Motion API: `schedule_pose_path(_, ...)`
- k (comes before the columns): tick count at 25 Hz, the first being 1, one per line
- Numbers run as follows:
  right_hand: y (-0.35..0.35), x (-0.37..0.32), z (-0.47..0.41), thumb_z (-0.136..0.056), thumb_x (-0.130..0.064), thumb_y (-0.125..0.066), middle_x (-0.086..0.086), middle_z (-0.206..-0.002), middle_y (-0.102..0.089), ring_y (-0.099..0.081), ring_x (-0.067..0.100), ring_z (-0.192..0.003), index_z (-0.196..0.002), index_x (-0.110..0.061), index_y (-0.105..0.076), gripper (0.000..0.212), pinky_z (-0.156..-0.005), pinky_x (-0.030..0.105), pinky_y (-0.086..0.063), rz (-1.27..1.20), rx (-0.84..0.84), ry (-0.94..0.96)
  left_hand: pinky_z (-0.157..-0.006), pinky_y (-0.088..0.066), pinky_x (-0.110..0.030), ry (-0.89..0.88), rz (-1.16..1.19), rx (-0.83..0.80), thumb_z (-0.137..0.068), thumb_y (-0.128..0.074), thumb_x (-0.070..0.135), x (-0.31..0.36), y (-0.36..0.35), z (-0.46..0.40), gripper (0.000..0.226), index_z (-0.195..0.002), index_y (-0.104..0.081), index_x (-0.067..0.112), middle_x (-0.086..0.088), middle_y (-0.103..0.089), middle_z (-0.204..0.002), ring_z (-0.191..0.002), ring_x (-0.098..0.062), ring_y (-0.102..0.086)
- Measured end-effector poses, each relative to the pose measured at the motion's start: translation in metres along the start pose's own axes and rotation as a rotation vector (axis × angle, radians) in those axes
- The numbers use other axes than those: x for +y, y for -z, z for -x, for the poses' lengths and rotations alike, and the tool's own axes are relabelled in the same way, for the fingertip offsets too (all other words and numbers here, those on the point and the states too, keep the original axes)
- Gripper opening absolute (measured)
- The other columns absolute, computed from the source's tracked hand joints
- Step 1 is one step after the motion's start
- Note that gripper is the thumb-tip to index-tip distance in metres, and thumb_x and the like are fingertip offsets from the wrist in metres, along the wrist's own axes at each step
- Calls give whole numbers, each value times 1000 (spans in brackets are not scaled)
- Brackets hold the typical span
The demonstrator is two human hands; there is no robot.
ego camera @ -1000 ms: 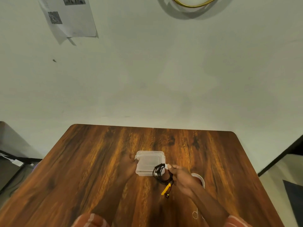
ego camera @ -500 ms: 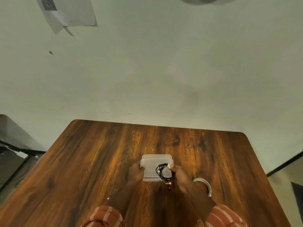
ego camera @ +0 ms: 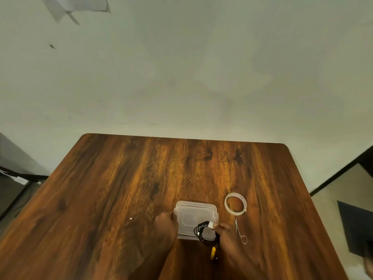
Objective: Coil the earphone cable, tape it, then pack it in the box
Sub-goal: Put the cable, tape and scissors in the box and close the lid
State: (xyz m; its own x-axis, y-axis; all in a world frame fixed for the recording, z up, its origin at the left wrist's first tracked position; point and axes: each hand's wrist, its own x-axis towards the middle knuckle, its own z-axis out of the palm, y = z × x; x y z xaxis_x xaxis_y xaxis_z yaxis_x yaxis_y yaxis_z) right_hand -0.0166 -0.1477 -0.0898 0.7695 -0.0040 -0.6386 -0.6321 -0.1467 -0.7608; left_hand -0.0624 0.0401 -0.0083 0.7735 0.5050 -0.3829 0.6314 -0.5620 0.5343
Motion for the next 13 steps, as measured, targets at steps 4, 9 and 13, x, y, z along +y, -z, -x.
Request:
schedule_pose_path(4, 14, -22, 32, -97, -13, -58, 5, -83, -73, -67, 20, -77, -82, -16, -73, 21, -65, 29, -51, 233, 33, 214, -95, -52, -34, 34, 10, 161, -103, -43, 26, 9, -10, 8, 31, -117, -66, 11, -8, -69, -114, -106, -21, -65)
schedule_pose_path(9, 27, -59, 71, -95, -13, -63, -8, -82, -75, -70, 6, -77, -89, -21, -74, 14, -64, 17, -52, 395, 92, 559, -77, -60, -43, 25, 302, 337, -98, -54, 22, 4, 1, 6, 24, -98, -73, 8, -9, -74, -93, -81, -22, -69)
schedule_pose_path(13, 6, -72, 80, -97, -17, -61, -4, -87, -76, -72, 12, -82, -93, -21, -74, 15, -69, 29, -61, 301, -4, 568, -68, -60, -40, 187, 564, 535, -97, -55, 23, -13, 29, -1, 24, -98, -73, 7, -11, -74, -90, -76, -24, -68)
